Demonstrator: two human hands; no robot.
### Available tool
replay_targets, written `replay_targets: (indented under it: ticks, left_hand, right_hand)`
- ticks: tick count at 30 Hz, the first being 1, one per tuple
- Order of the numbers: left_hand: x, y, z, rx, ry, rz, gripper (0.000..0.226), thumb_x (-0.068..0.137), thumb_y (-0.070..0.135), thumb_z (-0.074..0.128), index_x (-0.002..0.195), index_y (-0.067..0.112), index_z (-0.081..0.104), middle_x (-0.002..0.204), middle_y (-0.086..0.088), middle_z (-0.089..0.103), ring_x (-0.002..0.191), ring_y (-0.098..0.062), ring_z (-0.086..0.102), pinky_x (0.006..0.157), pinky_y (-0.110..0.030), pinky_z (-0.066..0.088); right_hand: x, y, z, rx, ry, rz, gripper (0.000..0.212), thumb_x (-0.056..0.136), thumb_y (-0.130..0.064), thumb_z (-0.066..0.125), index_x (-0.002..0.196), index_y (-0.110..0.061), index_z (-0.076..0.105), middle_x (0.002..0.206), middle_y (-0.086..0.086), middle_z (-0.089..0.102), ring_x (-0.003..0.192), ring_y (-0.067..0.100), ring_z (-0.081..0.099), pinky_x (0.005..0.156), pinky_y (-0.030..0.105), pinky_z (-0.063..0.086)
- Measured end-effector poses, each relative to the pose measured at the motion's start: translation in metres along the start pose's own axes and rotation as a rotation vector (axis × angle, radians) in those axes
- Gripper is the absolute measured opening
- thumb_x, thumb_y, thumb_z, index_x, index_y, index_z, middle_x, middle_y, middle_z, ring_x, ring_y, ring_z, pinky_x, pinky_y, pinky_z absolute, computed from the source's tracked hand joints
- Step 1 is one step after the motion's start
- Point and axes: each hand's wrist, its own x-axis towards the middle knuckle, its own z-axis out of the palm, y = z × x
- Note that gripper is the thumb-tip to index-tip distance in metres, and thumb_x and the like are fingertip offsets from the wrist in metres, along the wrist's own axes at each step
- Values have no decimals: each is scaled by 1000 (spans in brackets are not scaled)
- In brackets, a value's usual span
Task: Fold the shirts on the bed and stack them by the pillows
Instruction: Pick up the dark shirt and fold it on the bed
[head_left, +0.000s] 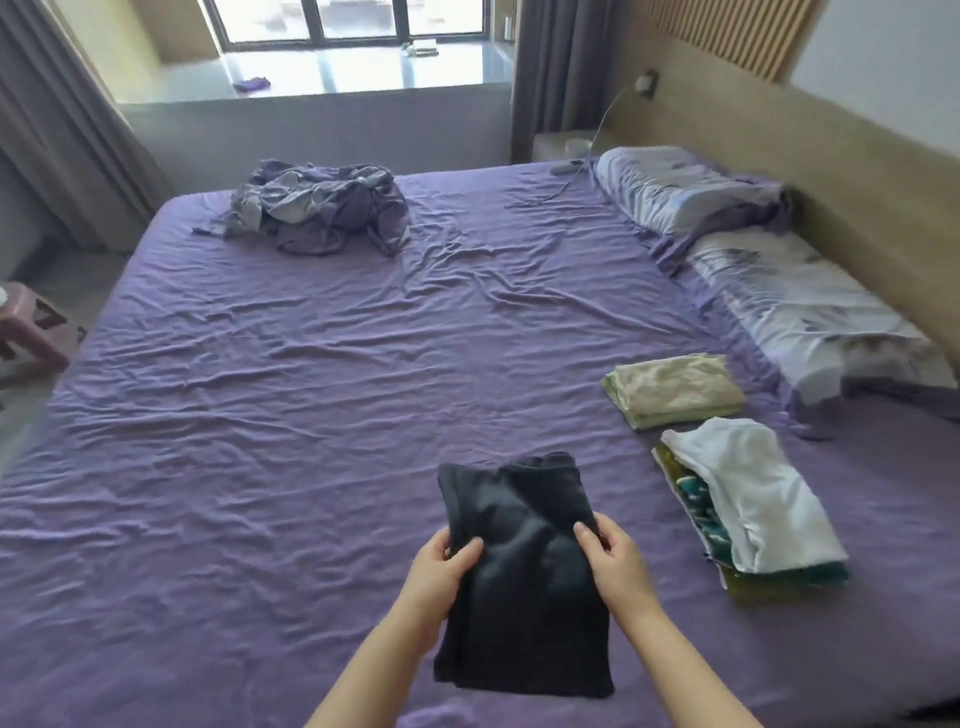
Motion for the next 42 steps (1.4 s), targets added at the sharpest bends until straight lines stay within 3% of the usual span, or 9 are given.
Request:
replay_targets:
  ticks: [3, 6, 10, 14, 21, 30, 35, 38, 42]
  left_hand:
    - [-11, 8, 74, 127, 14, 128, 18, 95, 14, 53, 109, 21, 61, 107, 2, 69, 98, -15, 65, 89, -33, 51]
    - [-11, 14, 141, 287, 27, 227, 22, 96, 20, 51, 116, 27, 58, 112, 9, 65, 104, -11, 60, 95, -32, 47]
    - [-14, 21, 217, 428, -1, 288, 24, 96, 24, 49, 118, 32, 56, 107, 14, 61, 95, -3, 57, 83, -23, 43]
    - [-12, 31, 274, 455, -47, 292, 25, 97, 25, 46, 120, 33, 55, 101, 21, 58, 88, 5, 53, 72, -17, 40]
    - [34, 35, 325, 394, -88, 246, 29, 97, 22, 46, 124, 26, 56, 108, 15, 60, 104, -6, 56, 88, -23, 42]
    - [119, 16, 376, 411, -72, 171, 30, 97, 21, 48, 125, 25, 56, 119, 8, 61, 102, -6, 53, 83, -21, 39]
    - [161, 1, 412, 383, 21, 112, 37, 97, 23, 47, 134, 27, 50, 125, 1, 61, 112, -14, 54, 88, -25, 39]
    - [193, -22, 432, 419, 123, 65, 38, 97, 27, 46, 135, 31, 46, 109, 5, 61, 114, -19, 53, 87, -27, 39]
    - [217, -46, 446, 946, 449, 45, 59, 88, 36, 58, 141, 26, 34, 126, -3, 51, 117, -24, 49, 91, -39, 43]
  right_hand:
    - [-1, 2, -75, -109, 51, -83, 14, 94, -17, 54, 101, -15, 66, 96, -3, 69, 92, 14, 62, 75, 12, 43]
    - [1, 6, -145, -222, 79, -93, 20, 95, -23, 51, 107, -12, 63, 104, 6, 68, 100, 26, 61, 85, 32, 45]
    - [8, 15, -223, -291, 135, -97, 19, 95, -25, 50, 105, -12, 62, 99, 9, 69, 97, 30, 62, 70, 28, 37]
    - [25, 24, -279, -380, 156, -83, 22, 96, -27, 49, 109, -13, 60, 100, 13, 68, 97, 35, 61, 72, 35, 42]
    - [80, 48, -314, -445, 189, -43, 25, 97, -28, 47, 119, -18, 54, 101, 11, 69, 94, 32, 63, 67, 33, 42]
    - [157, 95, -336, -523, 194, 76, 19, 98, -35, 41, 98, -17, 50, 87, 11, 65, 82, 32, 60, 63, 37, 41]
    - [211, 121, -350, -566, 176, 58, 25, 99, -36, 38, 109, -17, 51, 98, 8, 66, 90, 31, 61, 66, 36, 44]
    - [248, 152, -349, -563, 130, 82, 26, 97, -38, 40, 111, -18, 48, 104, 7, 65, 92, 30, 61, 72, 38, 48]
    - [271, 200, -346, -632, 34, 43, 55, 92, -39, 52, 140, -17, 33, 138, 7, 43, 121, 27, 45, 95, 36, 40]
